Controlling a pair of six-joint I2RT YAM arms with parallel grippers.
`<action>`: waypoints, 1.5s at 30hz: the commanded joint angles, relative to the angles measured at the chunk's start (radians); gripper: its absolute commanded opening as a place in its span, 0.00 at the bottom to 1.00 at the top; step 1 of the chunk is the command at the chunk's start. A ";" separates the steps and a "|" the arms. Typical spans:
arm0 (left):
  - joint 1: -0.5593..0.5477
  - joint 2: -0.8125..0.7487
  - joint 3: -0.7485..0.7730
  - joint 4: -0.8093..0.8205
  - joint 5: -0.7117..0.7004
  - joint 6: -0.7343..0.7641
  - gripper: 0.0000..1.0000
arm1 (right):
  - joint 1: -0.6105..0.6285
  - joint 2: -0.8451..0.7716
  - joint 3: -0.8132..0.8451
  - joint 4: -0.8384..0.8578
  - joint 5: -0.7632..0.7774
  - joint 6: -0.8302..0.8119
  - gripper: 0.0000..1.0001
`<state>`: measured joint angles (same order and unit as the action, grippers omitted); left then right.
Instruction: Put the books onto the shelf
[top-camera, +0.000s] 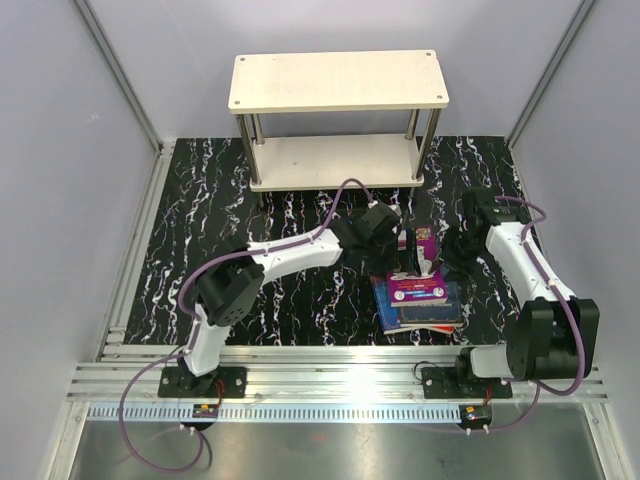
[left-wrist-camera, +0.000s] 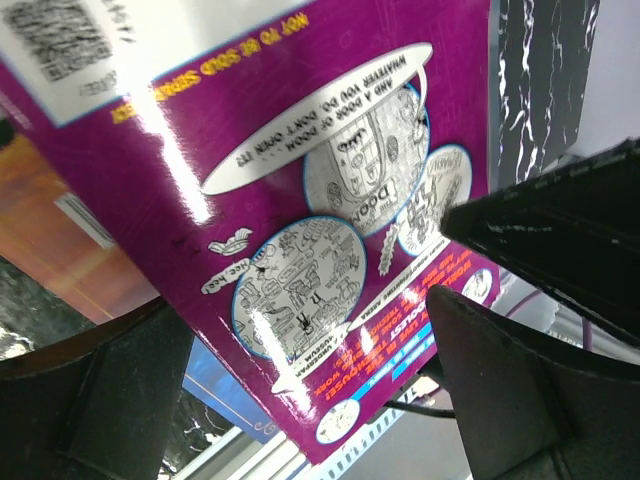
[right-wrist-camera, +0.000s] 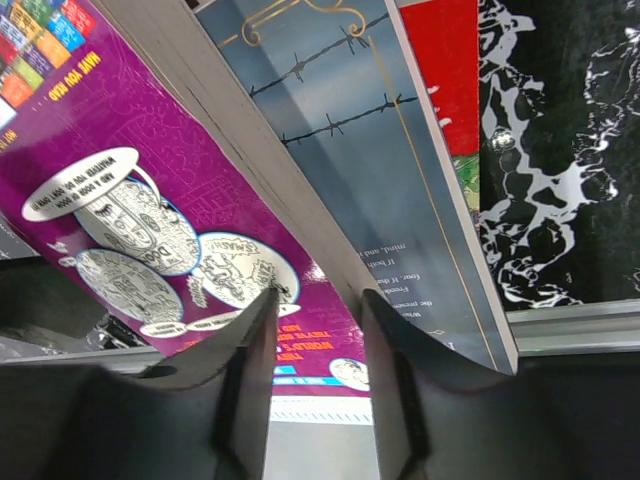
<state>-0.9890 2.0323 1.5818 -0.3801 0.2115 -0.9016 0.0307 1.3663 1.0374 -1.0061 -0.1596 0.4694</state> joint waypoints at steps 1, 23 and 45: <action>0.004 0.000 0.041 0.121 0.046 -0.028 0.99 | -0.002 0.028 0.007 0.047 -0.083 -0.012 0.42; 0.035 -0.158 -0.194 0.546 0.307 -0.134 0.63 | 0.087 0.053 -0.030 0.110 -0.204 0.057 0.26; 0.189 -0.429 -0.380 0.470 -0.207 -0.238 0.00 | 0.121 -0.154 0.355 -0.247 -0.311 0.190 0.77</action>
<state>-0.8734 1.6760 1.2659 -0.1089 0.1143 -1.0527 0.1398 1.2705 1.3613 -1.1843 -0.3698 0.5831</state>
